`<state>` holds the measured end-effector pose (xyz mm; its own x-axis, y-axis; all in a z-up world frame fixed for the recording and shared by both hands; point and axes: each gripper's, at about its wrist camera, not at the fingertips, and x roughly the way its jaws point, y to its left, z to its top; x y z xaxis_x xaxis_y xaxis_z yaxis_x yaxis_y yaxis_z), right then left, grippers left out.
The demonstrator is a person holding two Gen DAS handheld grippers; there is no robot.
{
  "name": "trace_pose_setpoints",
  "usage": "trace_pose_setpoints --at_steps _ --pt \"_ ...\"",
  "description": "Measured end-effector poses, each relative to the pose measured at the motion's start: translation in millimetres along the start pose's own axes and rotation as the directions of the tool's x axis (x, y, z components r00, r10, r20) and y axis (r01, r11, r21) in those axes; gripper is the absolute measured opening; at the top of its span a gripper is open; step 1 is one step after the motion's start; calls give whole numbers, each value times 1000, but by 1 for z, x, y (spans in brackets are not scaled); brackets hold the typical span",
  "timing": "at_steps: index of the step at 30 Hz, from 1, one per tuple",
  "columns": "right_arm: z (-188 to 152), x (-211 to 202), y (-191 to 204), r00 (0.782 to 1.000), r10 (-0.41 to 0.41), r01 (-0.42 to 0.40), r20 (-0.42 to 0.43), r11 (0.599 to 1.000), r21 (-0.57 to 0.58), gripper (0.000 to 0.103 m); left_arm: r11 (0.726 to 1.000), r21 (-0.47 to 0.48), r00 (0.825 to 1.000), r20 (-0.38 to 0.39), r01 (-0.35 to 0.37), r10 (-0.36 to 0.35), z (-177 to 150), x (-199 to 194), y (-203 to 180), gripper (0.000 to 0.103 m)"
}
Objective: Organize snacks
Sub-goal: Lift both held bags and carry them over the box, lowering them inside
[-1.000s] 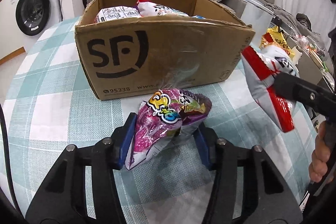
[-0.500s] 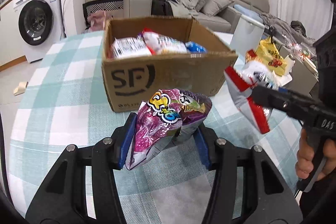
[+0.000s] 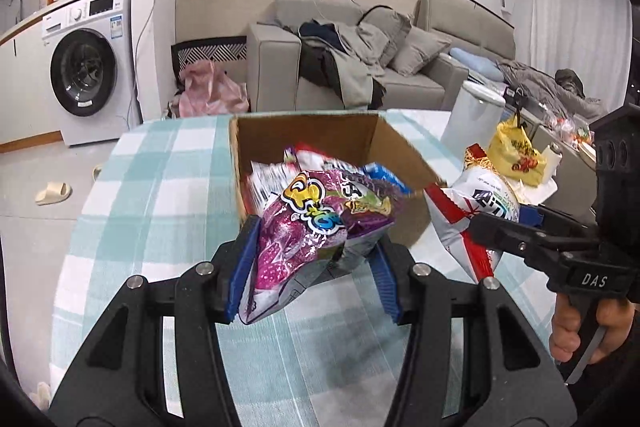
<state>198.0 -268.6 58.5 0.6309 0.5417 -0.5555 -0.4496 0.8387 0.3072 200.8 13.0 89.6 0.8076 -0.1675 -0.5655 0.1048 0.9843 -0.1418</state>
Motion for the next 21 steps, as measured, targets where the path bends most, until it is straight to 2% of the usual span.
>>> trace_pose_setpoints --at_steps 9,21 --pt "29 9 11 1000 7 -7 30 1000 3 73 1000 -8 999 31 -19 19 28 11 6 49" --pt "52 31 1 997 -37 33 66 997 67 73 999 -30 998 51 -30 32 47 59 7 49"
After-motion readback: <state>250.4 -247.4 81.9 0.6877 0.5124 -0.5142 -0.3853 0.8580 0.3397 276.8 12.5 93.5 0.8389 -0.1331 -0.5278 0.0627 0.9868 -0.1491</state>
